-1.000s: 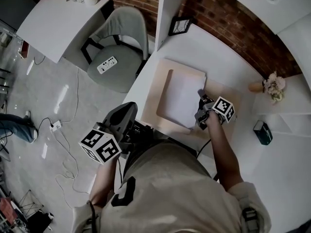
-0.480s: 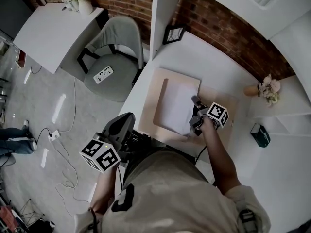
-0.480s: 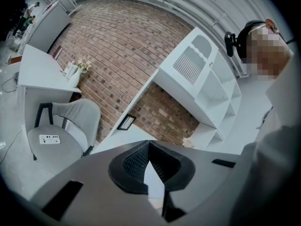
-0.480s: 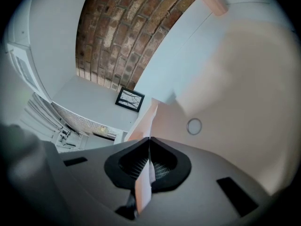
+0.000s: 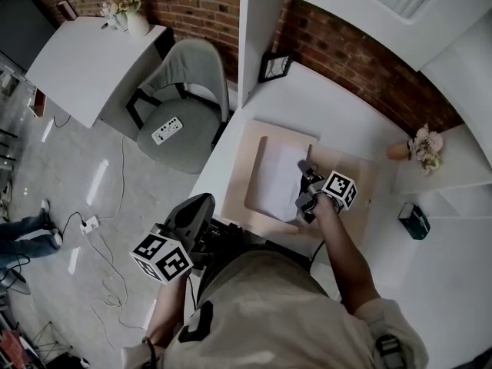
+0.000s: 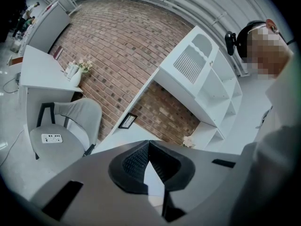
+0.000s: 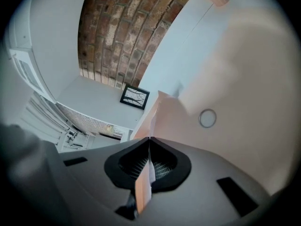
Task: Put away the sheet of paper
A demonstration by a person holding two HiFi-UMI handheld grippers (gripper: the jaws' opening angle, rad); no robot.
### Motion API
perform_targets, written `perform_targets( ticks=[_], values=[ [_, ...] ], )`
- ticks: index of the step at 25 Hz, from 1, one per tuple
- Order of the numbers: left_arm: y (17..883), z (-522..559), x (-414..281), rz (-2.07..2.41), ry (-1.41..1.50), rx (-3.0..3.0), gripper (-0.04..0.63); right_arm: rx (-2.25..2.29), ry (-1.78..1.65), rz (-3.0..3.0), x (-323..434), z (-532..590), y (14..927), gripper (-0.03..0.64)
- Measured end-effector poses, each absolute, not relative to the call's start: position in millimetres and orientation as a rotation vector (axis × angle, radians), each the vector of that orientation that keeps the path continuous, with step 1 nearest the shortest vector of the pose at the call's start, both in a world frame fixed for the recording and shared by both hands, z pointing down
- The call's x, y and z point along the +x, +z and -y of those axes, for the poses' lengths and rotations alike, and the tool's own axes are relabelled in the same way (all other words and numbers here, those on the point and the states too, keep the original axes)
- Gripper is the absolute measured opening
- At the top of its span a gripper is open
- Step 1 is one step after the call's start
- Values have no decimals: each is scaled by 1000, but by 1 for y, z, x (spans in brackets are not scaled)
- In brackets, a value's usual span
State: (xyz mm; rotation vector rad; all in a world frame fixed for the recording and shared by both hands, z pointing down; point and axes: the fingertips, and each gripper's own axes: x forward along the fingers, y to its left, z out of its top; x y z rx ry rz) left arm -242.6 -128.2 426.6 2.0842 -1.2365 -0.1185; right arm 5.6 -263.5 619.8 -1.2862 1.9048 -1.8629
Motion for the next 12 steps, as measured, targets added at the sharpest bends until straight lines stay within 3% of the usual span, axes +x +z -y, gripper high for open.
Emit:
perform_targets(
  ticks=[12],
  values=[
    [427, 126, -240, 1234, -101, 2084, 17, -1174, -1858, -1919, -21, 266, 618, 27]
  ],
)
